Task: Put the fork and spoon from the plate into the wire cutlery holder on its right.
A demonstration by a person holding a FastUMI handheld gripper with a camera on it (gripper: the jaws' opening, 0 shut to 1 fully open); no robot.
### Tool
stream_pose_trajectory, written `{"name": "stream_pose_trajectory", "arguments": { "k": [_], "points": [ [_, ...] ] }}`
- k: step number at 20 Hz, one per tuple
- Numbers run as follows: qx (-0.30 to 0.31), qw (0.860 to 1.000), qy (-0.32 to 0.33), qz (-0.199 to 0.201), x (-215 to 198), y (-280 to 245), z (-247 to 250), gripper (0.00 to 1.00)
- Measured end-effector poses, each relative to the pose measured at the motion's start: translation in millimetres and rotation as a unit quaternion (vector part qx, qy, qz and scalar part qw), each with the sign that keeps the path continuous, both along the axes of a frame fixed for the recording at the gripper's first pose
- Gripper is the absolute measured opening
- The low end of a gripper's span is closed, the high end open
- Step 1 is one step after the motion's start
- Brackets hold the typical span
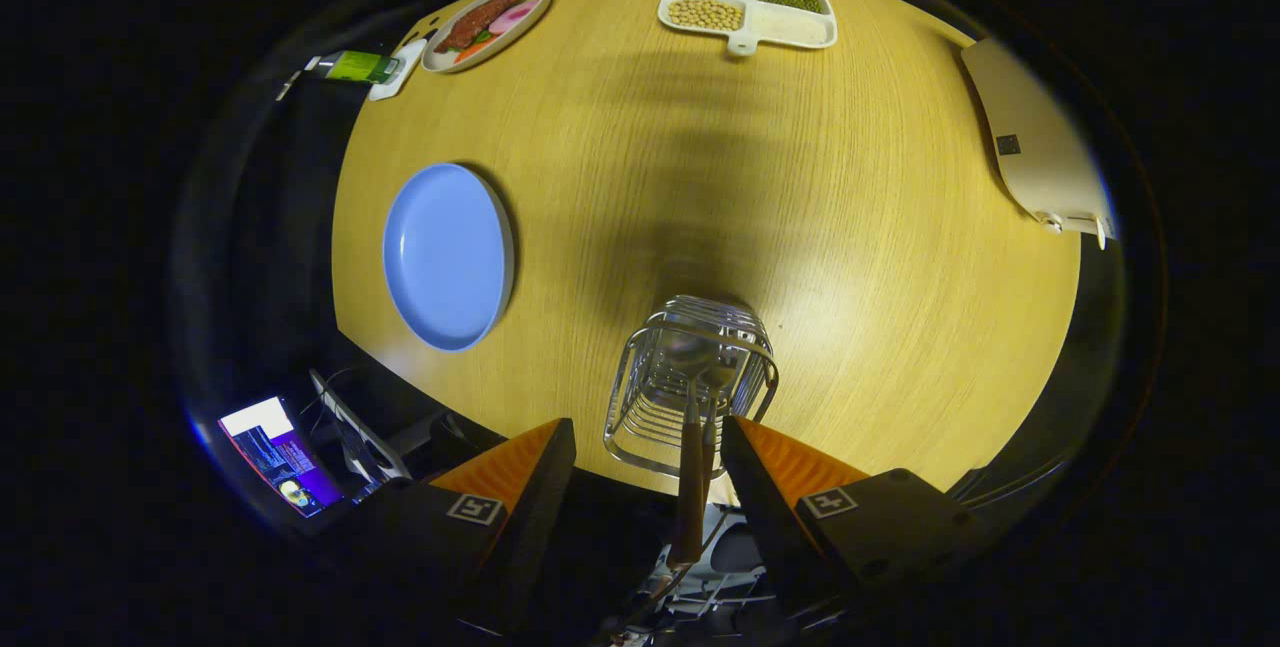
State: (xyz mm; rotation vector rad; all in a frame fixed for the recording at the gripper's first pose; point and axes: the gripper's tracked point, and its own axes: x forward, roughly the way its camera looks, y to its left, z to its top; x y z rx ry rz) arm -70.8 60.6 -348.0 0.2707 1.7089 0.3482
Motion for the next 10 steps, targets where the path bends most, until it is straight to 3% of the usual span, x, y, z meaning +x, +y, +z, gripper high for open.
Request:
{"name": "stream_pose_trajectory", "arguments": {
  "k": [5,10],
  "points": [
    [0.027,0.993,-0.112,-0.037,6.3,5.5,37.2,0.93],
    [0.02,0.969,-0.238,-0.064,20.4,-3.7,83.7,0.94]
  ]
}}
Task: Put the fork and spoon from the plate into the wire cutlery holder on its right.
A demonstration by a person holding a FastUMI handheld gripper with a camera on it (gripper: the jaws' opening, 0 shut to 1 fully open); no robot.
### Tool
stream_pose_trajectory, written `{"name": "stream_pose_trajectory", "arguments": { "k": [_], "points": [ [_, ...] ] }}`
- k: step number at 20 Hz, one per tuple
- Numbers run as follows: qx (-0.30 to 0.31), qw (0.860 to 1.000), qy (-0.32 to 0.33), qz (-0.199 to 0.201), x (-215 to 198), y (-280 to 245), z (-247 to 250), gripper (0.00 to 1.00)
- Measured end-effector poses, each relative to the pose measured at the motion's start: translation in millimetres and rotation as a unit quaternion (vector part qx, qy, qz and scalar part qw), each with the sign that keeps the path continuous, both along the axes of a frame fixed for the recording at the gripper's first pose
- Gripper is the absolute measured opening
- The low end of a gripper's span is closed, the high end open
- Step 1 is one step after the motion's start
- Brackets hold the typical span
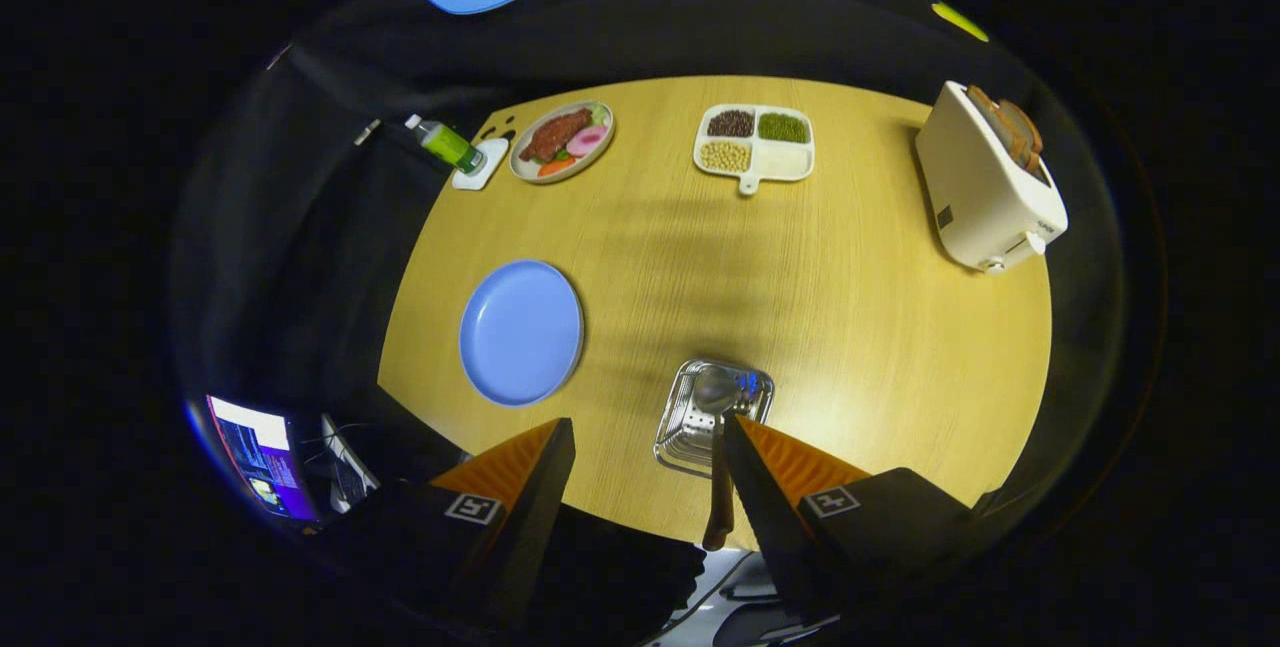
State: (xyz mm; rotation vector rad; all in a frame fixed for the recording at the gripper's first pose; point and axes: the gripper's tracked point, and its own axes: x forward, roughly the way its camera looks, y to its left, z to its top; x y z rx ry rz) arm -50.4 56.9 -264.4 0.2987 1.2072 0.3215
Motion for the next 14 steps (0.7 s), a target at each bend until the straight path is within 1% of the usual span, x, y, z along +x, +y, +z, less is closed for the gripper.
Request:
{"name": "stream_pose_trajectory", "arguments": {
  "k": [3,7,11,14],
  "points": [
    [-0.001,0.997,-0.069,-0.018,5.9,-4.8,34.7,0.95],
    [-0.015,0.988,-0.147,-0.04,10.0,-10.6,79.6,0.95],
    [-0.017,0.969,-0.237,-0.072,20.8,-12.0,128.5,0.96],
    [-0.039,0.95,-0.298,-0.082,23.2,-21.2,156.1,0.96]
  ]
}}
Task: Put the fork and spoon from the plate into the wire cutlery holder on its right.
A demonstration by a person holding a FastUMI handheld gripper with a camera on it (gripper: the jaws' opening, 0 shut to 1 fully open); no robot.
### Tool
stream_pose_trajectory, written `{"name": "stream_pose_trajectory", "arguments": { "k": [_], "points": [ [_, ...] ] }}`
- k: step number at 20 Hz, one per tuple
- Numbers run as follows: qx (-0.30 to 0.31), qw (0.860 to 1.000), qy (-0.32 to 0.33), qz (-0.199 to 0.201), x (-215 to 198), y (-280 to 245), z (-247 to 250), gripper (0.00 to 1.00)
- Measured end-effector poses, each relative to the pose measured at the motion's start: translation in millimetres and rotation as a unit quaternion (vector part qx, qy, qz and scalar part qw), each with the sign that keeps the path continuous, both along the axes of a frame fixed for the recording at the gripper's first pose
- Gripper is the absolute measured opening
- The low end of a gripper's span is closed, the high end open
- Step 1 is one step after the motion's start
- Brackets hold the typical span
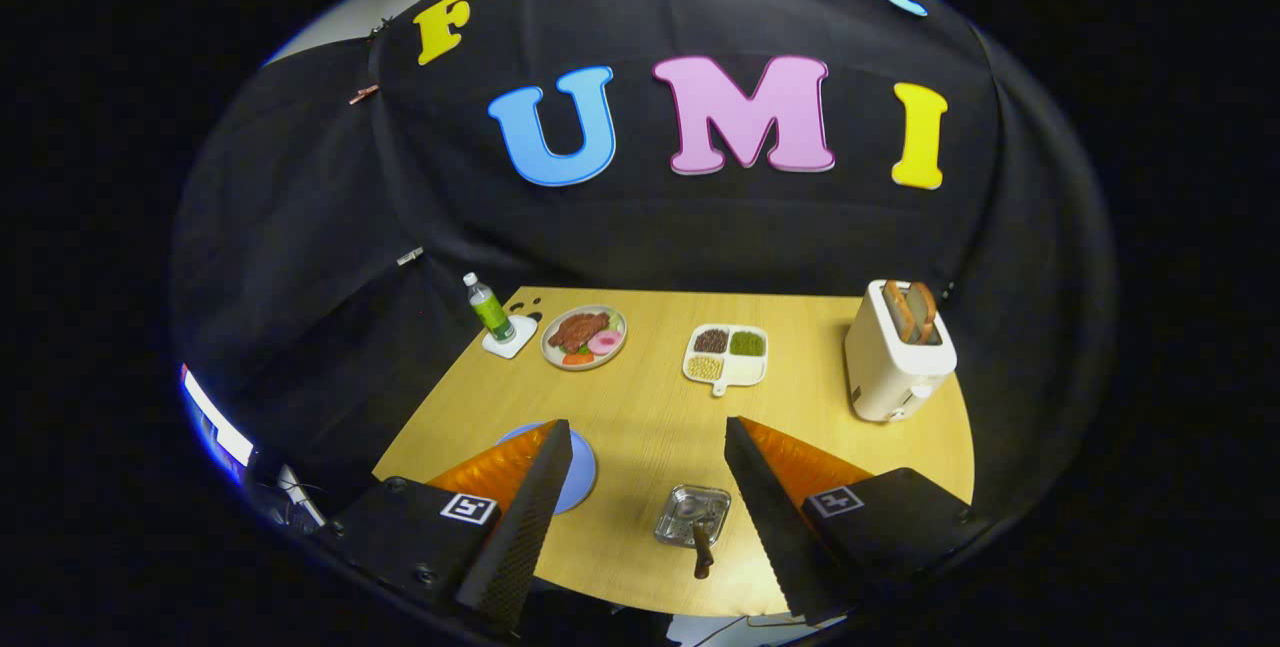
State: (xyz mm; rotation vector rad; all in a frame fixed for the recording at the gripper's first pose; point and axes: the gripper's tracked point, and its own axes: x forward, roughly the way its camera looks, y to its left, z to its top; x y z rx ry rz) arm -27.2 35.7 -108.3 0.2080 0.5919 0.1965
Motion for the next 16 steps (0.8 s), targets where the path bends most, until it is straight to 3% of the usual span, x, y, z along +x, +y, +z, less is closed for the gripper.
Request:
{"name": "stream_pose_trajectory", "arguments": {
  "k": [9,16],
  "points": [
    [0.007,0.99,-0.134,-0.048,8.1,-4.3,79.3,0.99],
    [-0.038,0.976,-0.202,-0.068,11.5,-17.2,115.1,0.98]
  ]
}}
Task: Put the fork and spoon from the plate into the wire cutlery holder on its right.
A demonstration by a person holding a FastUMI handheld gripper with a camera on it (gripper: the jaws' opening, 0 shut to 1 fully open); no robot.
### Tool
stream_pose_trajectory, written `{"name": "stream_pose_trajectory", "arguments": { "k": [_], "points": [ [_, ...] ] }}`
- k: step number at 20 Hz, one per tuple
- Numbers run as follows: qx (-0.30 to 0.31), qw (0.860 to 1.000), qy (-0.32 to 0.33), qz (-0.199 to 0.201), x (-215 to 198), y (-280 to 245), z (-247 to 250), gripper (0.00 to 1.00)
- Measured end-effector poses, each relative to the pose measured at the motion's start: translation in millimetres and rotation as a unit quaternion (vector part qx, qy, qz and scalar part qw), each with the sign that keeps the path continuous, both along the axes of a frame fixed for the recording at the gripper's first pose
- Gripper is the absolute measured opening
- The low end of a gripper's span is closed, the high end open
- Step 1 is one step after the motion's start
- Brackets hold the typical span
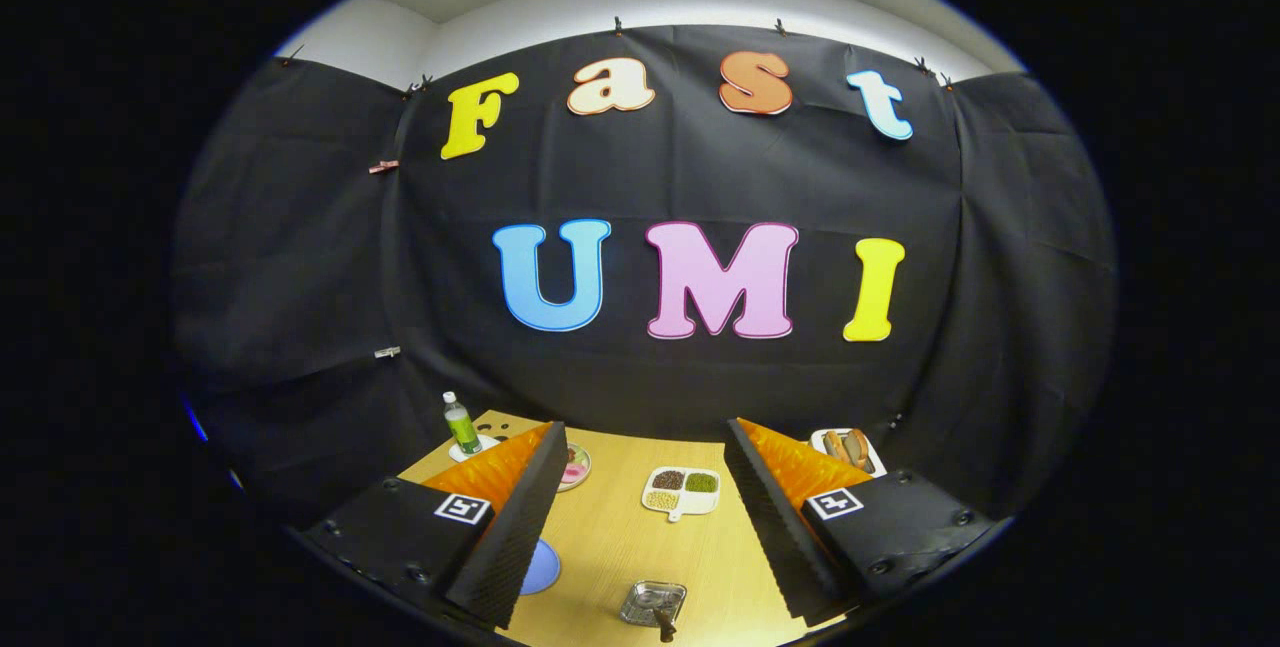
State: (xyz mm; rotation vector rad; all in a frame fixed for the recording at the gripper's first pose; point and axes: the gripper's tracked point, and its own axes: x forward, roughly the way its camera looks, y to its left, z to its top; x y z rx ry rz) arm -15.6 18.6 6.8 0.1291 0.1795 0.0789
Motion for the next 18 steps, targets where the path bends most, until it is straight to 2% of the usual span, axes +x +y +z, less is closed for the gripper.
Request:
{"name": "stream_pose_trajectory", "arguments": {
  "k": [8,18],
  "points": [
    [-0.001,0.999,-0.027,-0.017,0.1,-2.4,14.9,0.98],
    [-0.004,1.0,-0.018,-0.019,1.8,-5.1,9.9,0.98]
  ]
}}
